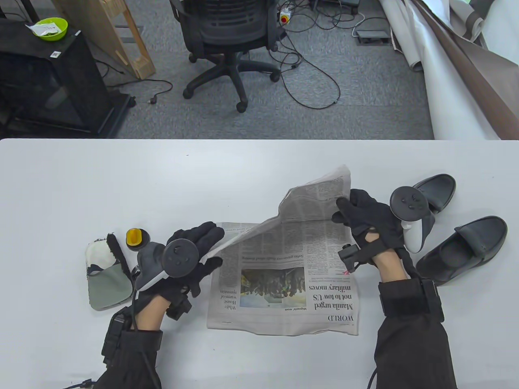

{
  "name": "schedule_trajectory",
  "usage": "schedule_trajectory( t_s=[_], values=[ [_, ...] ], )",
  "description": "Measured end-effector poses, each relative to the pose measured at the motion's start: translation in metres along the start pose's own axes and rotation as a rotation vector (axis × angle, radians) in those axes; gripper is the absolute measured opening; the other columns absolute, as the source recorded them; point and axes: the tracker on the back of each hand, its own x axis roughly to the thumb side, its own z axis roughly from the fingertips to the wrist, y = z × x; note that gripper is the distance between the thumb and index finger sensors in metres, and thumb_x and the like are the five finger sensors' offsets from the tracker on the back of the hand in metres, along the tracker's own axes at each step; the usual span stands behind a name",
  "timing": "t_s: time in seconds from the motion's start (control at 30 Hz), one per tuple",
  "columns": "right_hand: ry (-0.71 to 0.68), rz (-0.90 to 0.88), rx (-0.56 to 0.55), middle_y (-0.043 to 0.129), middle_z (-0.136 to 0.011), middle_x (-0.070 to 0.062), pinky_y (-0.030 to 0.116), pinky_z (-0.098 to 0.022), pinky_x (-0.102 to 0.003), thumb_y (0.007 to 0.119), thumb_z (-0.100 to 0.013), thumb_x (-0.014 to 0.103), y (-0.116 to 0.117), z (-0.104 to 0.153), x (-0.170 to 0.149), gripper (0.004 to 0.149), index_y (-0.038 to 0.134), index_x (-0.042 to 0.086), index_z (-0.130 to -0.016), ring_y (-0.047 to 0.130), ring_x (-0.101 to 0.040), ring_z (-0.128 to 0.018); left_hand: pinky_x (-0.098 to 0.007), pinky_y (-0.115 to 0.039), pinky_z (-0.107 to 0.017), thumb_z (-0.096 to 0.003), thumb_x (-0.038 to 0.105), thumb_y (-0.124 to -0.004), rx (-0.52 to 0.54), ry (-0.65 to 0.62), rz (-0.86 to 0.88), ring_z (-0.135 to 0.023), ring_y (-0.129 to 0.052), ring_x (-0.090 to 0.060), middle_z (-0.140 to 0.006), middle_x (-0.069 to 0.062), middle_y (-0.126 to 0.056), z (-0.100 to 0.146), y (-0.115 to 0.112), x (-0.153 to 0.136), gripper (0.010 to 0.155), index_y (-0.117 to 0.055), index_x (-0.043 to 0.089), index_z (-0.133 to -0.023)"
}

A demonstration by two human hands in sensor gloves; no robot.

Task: Dip and apply built-in sponge shoe polish on shoes

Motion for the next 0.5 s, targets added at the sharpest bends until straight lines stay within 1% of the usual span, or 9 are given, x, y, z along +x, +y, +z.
schedule_trajectory(
  t_s=[0.03, 0.1, 0.2, 0.3, 0.43, 0.5],
  values=[
    [0.002, 0.004, -0.005, 0.09, -0.08, -0.008, 0.086, -0.048, -0.043, 0.08, -0.039, 0.041, -0.001, -0.001, -0.002, 0.044, 0.082, 0.021, -0.077, 0.107, -0.021, -0.052, -0.056, -0.067, -0.078, -0.0461, 0.043, -0.081, 0.018, 0.02, 0.033, -0.082, -0.101, -0.022, -0.094, 0.004, -0.095, -0.003, 0.001, 0.001, 0.044, -0.08, 0.037, -0.09],
    [0.015, -0.003, -0.022, 0.09, -0.079, -0.008, 0.086, -0.048, -0.043, 0.08, -0.039, 0.041, -0.004, -0.002, -0.008, 0.043, 0.082, 0.021, -0.077, 0.107, -0.021, -0.051, -0.053, -0.071, -0.077, -0.0466, 0.042, -0.08, 0.064, 0.062, 0.052, -0.075, -0.106, -0.02, -0.089, 0.003, -0.099, -0.008, 0.004, 0.004, 0.043, -0.081, 0.036, -0.089],
    [0.047, -0.034, -0.05, 0.091, -0.078, -0.008, 0.086, -0.047, -0.043, 0.08, -0.039, 0.041, -0.009, -0.002, -0.015, 0.044, 0.082, 0.02, -0.077, 0.107, -0.02, -0.05, -0.051, -0.076, -0.073, -0.0469, 0.042, -0.08, 0.093, 0.107, 0.06, -0.066, -0.109, -0.017, -0.082, 0.002, -0.103, -0.018, 0.008, 0.009, 0.042, -0.082, 0.033, -0.088],
    [0.066, -0.055, -0.084, 0.091, -0.077, -0.008, 0.086, -0.046, -0.042, 0.08, -0.039, 0.041, -0.013, 0.0, -0.02, 0.044, 0.082, 0.02, -0.077, 0.107, -0.019, -0.047, -0.049, -0.077, -0.071, -0.0472, 0.042, -0.08, 0.093, 0.168, 0.139, -0.059, -0.11, -0.016, -0.077, 0.001, -0.105, -0.027, 0.011, 0.013, 0.042, -0.083, 0.031, -0.088],
    [0.076, -0.041, -0.092, 0.091, -0.077, -0.008, 0.086, -0.046, -0.042, 0.08, -0.039, 0.041, -0.013, -0.003, -0.022, 0.044, 0.082, 0.02, -0.078, 0.107, -0.019, -0.045, -0.048, -0.08, -0.069, -0.0467, 0.044, -0.081, 0.133, 0.264, 0.154, -0.055, -0.111, -0.016, -0.073, 0.0, -0.107, -0.034, 0.014, 0.015, 0.043, -0.084, 0.03, -0.087],
    [0.085, -0.023, -0.103, 0.091, -0.077, -0.008, 0.087, -0.045, -0.041, 0.079, -0.04, 0.041, -0.011, -0.007, -0.021, 0.044, 0.082, 0.02, -0.078, 0.107, -0.018, -0.045, -0.048, -0.08, -0.068, -0.0459, 0.046, -0.082, 0.136, 0.322, 0.154, -0.054, -0.111, -0.016, -0.074, 0.0, -0.106, -0.038, 0.014, 0.012, 0.046, -0.082, 0.029, -0.089]
  ],
)
